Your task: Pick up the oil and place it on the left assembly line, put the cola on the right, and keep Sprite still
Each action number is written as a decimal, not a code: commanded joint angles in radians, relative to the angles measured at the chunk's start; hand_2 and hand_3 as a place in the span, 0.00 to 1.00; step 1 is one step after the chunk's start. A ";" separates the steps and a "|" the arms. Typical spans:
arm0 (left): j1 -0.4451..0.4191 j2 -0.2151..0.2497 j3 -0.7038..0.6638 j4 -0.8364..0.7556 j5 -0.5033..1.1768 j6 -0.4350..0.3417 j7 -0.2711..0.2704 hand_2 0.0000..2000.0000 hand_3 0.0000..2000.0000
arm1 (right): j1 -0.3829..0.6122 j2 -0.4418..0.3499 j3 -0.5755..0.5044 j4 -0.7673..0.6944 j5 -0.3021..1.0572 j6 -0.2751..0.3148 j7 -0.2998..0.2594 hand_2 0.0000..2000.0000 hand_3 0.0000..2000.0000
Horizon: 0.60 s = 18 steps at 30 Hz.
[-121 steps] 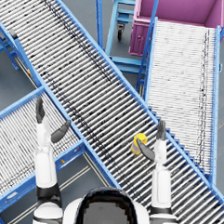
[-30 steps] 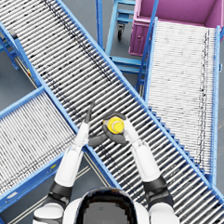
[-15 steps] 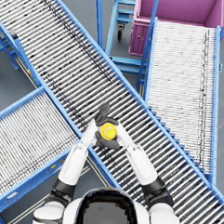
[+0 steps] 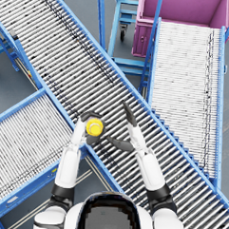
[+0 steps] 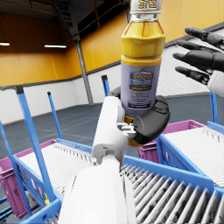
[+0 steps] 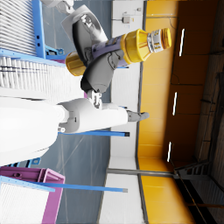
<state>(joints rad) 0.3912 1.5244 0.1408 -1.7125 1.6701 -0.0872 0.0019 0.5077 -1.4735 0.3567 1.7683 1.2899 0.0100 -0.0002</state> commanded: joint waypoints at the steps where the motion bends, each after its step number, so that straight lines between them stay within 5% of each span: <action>1: 0.010 -0.002 -0.190 -0.025 0.000 0.000 0.000 1.00 1.00 | -0.027 0.012 -0.088 0.034 0.000 -0.003 0.000 0.00 0.00; 10: -0.110 0.043 -0.521 0.016 -0.001 0.007 0.001 1.00 1.00 | -0.040 0.000 -0.073 0.035 0.000 -0.010 0.000 0.00 0.00; 11: -0.092 0.027 -0.433 0.014 -0.001 0.006 0.000 1.00 1.00 | -0.044 -0.001 -0.065 0.037 0.000 -0.010 0.000 0.00 0.00; 18: -0.123 0.043 -0.514 0.024 -0.001 0.005 0.000 1.00 1.00 | -0.048 -0.015 -0.046 0.045 0.000 -0.010 0.000 0.00 0.00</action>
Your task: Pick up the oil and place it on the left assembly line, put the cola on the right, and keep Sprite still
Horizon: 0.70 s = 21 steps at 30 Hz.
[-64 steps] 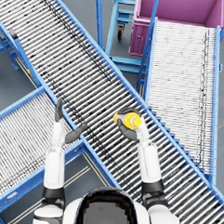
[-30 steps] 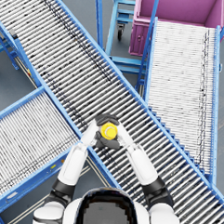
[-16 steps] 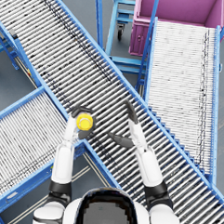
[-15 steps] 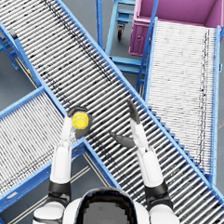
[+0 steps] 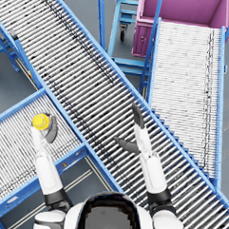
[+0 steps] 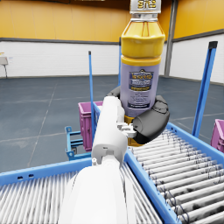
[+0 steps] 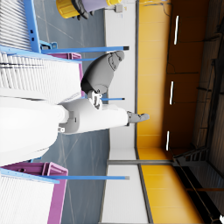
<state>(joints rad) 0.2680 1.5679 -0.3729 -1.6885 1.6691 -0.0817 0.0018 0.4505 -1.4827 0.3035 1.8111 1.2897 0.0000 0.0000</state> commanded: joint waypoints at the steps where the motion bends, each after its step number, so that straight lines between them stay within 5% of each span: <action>1: -0.002 0.002 -0.228 0.155 0.000 -0.001 0.000 0.32 0.84 | 0.012 -0.010 0.008 0.002 0.000 0.000 0.000 0.00 0.00; 2: 0.008 -0.008 -0.259 0.170 0.000 0.011 -0.002 0.00 0.67 | 0.016 -0.015 0.004 -0.002 0.000 0.000 0.000 0.00 0.00; 6: 0.028 -0.042 -0.310 0.170 0.000 0.054 0.002 0.00 0.02 | 0.015 -0.023 -0.006 0.000 0.000 0.000 0.000 0.00 0.00; 12: 0.044 -0.080 -0.282 0.055 -0.001 0.078 -0.001 0.00 0.00 | 0.005 -0.029 -0.011 -0.003 0.000 0.000 0.000 0.00 0.00; 16: 0.119 -0.216 -0.096 -0.174 -0.001 0.081 -0.002 0.00 0.00 | 0.014 -0.040 -0.068 0.004 0.000 0.000 0.000 0.00 0.00; 21: 0.159 -0.243 0.096 -0.168 0.000 0.081 -0.002 0.00 0.00 | 0.023 -0.045 -0.209 0.025 0.000 0.000 0.000 0.00 0.00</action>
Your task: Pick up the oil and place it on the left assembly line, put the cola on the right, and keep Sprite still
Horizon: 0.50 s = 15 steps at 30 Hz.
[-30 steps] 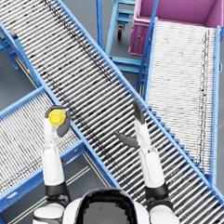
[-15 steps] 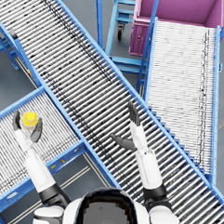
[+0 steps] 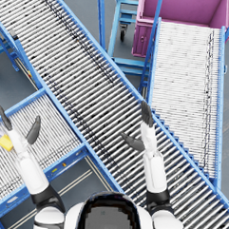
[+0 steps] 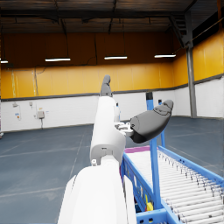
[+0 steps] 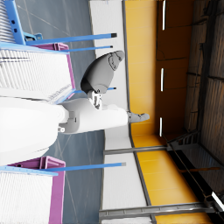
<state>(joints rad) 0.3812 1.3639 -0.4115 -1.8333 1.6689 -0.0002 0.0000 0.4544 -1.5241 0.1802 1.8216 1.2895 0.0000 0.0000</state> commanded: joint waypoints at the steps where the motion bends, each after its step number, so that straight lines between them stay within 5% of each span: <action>1: 0.056 -0.044 0.164 -0.009 0.000 0.000 0.000 0.00 0.00 | 0.023 -0.005 -0.110 0.012 0.000 0.000 0.000 0.00 0.00; 15: 0.164 -0.018 0.426 0.082 0.001 0.000 0.000 0.00 0.00 | 0.039 0.002 -0.371 -0.012 -0.001 0.000 0.000 0.00 0.00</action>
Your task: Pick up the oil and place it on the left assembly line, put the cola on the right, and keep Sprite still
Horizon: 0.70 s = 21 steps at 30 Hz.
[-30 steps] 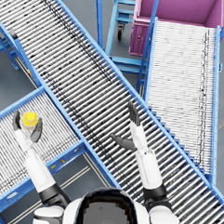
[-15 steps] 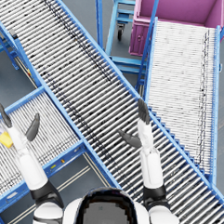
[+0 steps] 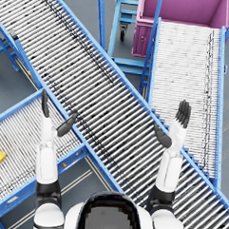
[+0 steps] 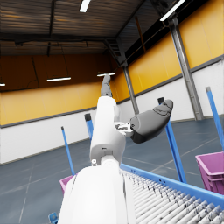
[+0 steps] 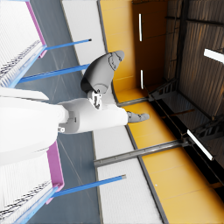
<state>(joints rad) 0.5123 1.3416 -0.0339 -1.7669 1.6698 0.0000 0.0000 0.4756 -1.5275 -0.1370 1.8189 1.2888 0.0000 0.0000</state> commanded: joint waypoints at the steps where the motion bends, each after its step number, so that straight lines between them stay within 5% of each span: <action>1: 0.034 0.006 0.056 0.020 0.000 0.000 0.000 0.00 0.00 | 0.019 0.007 -0.065 -0.012 0.000 0.000 0.000 0.00 0.00; 8: -0.006 0.001 0.059 0.015 -0.038 0.006 0.006 0.00 0.00 | -0.015 0.021 -0.030 -0.012 -0.017 0.006 -0.006 0.00 0.00; 21: -0.125 -0.072 0.153 -0.009 -0.375 0.057 0.057 0.00 0.00 | -0.109 0.182 0.168 -0.018 -0.163 0.056 -0.057 0.00 0.00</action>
<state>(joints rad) 0.3782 1.2636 0.1266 -1.7779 1.2665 0.0608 0.0607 0.3595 -1.3326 0.0471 1.8005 1.1141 0.0602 -0.0609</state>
